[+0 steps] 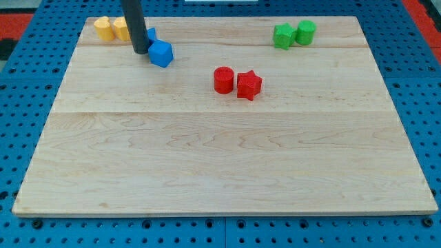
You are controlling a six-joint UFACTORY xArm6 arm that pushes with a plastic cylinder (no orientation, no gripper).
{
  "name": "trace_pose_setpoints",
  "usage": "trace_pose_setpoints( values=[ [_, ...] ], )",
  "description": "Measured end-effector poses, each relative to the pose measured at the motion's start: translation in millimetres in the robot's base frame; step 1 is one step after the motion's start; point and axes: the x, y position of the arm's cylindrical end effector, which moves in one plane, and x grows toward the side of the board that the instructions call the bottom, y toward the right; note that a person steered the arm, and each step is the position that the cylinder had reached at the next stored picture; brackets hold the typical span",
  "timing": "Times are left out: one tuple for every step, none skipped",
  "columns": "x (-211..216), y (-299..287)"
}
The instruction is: Push the blue cube to the center top
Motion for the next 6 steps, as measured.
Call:
trace_pose_setpoints(
  values=[
    [-20, 34],
    [6, 8],
    [33, -32],
    [56, -2],
    [39, 55],
    [16, 109]
  ],
)
